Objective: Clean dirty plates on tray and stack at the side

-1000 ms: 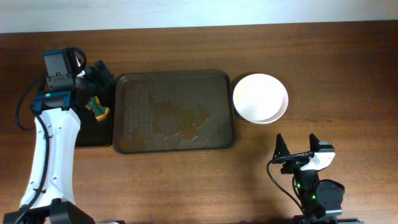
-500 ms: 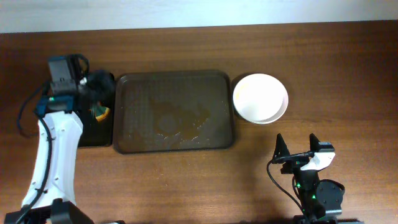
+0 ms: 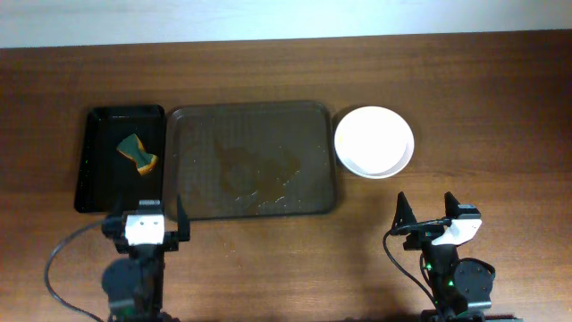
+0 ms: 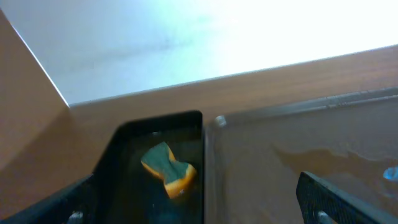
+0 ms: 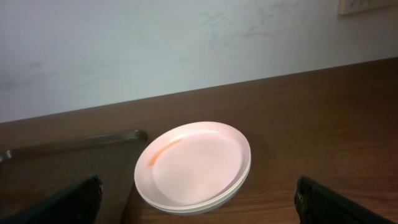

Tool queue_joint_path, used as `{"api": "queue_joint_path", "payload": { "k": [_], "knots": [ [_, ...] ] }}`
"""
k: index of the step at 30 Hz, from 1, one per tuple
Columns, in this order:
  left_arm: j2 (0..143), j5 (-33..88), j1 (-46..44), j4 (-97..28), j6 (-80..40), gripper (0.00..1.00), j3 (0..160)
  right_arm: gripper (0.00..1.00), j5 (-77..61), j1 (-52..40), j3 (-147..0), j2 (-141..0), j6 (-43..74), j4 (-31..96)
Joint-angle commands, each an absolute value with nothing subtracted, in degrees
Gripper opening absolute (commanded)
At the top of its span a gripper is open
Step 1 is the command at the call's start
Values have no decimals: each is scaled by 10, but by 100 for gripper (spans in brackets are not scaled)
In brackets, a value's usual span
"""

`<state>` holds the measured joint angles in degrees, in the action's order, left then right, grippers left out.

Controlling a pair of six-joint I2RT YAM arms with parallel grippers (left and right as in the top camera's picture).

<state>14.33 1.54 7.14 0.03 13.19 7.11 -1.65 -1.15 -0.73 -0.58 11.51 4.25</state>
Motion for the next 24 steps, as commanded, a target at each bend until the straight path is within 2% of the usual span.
{"api": "queue_joint_path", "payload": {
  "k": [1,5,24],
  "knots": [
    [51,23,70,4,164,99,19,98,-24,-8,-3,-2,110,43],
    [1,22,69,-46,197,99,5,98,-24,-8,-3,-2,109,43],
    [4,13,69,-46,198,99,5,98,-24,-8,-3,-2,110,43]
  ]
}}
